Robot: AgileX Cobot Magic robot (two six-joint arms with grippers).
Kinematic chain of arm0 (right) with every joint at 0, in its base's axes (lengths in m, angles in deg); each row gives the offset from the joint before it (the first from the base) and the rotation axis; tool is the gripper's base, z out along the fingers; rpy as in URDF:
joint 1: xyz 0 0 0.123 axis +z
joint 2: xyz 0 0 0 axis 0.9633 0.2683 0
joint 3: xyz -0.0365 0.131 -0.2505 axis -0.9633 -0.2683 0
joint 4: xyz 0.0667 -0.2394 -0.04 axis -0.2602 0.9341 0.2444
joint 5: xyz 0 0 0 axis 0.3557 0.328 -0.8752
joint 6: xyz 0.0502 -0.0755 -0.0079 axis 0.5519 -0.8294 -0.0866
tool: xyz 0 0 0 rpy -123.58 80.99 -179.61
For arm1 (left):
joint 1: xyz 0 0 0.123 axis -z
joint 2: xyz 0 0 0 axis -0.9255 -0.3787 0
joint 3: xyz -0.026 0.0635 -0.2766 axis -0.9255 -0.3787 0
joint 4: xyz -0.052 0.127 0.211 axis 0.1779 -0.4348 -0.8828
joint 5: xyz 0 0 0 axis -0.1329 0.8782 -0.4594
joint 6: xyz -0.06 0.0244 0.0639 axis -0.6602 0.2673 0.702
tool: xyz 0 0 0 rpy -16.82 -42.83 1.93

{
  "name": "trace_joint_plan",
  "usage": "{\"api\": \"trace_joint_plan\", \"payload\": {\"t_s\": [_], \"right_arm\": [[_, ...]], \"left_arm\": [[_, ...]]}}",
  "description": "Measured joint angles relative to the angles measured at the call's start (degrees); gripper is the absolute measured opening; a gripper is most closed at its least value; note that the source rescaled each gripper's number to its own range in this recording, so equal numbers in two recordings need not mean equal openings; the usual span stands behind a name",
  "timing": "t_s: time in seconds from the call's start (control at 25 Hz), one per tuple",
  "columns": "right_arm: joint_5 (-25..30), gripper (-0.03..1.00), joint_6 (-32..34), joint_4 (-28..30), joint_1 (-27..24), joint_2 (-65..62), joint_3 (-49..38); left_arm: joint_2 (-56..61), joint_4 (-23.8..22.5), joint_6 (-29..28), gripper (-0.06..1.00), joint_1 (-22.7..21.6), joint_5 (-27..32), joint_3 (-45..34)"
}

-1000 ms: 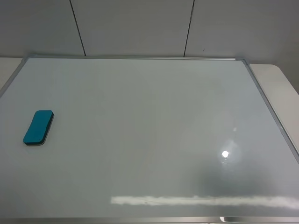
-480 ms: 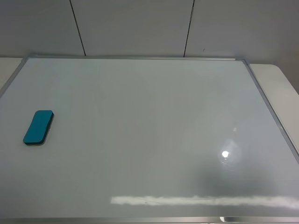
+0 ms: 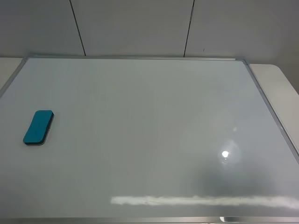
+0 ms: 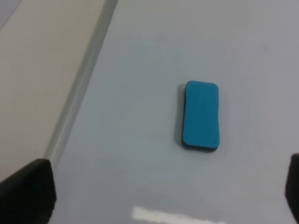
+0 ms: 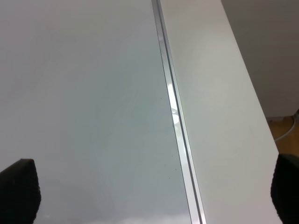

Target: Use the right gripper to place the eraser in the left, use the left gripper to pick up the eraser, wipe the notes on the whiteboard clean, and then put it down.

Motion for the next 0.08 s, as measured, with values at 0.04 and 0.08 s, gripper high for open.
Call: {"api": "trace_joint_plan", "payload": {"t_s": [0.04, 0.08], "right_arm": [[0.00, 0.99, 0.00, 0.00, 0.00, 0.00, 0.00], [0.00, 0.99, 0.00, 0.00, 0.00, 0.00, 0.00]], "left_arm": [[0.00, 0.00, 0.00, 1.00, 0.00, 0.00, 0.00], [0.00, 0.00, 0.00, 1.00, 0.00, 0.00, 0.00]]}}
